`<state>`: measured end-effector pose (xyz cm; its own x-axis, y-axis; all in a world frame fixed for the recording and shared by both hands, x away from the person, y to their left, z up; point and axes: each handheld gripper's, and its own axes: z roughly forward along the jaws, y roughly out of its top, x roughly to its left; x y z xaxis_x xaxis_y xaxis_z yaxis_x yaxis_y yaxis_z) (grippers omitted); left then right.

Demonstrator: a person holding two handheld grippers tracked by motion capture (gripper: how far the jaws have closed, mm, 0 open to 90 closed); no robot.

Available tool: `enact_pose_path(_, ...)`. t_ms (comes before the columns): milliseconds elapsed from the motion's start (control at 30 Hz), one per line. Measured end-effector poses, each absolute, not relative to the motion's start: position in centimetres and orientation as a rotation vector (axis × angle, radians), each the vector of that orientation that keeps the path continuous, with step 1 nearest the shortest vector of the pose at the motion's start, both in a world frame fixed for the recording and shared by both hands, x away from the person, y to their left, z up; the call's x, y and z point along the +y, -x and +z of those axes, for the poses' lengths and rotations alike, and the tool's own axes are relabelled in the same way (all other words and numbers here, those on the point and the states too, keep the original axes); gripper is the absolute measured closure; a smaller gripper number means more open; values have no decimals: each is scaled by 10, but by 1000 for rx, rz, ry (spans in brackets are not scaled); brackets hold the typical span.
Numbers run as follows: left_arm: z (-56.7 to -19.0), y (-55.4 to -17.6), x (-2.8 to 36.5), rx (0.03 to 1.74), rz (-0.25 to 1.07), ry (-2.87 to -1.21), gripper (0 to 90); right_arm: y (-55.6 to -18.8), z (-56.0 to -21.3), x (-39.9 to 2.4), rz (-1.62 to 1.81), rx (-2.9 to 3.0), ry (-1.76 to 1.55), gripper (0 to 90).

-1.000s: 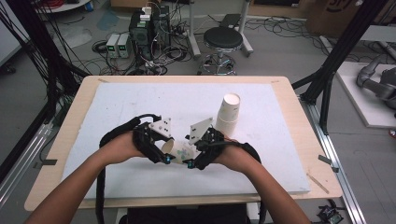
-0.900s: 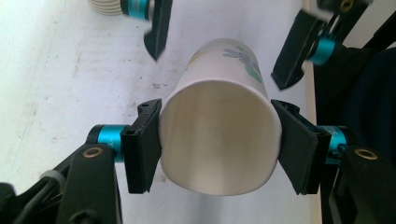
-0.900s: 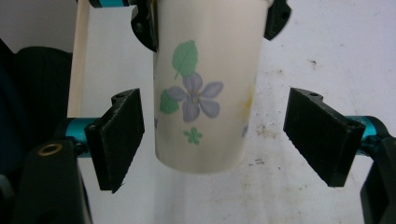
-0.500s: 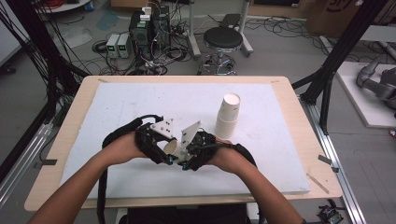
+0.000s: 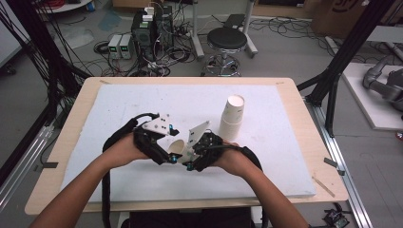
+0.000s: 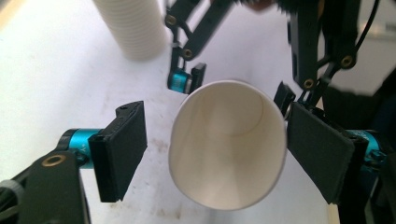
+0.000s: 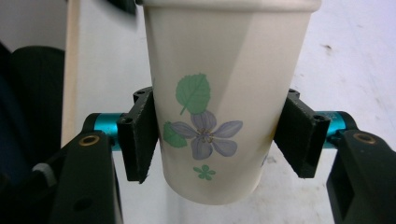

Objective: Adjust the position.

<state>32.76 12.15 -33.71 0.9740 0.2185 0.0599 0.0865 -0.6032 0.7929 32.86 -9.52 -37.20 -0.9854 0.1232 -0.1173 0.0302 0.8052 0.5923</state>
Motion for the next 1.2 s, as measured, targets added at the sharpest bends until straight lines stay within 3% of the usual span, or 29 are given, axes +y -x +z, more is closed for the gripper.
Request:
enact_pose_path(500, -359, -323, 165, 417, 277, -1882, 201, -322, -376, -161, 1218, 2645, -361, 344)
enact_pose_path(867, -384, -318, 186, 522, 373, -1728, 196, -312, -393, -201, 1387, 2498, -494, 339)
enact_pose_path(1200, -405, -315, 188, 580, 404, -1681, 168, -309, -401, -212, 1483, 2408, -512, 337)
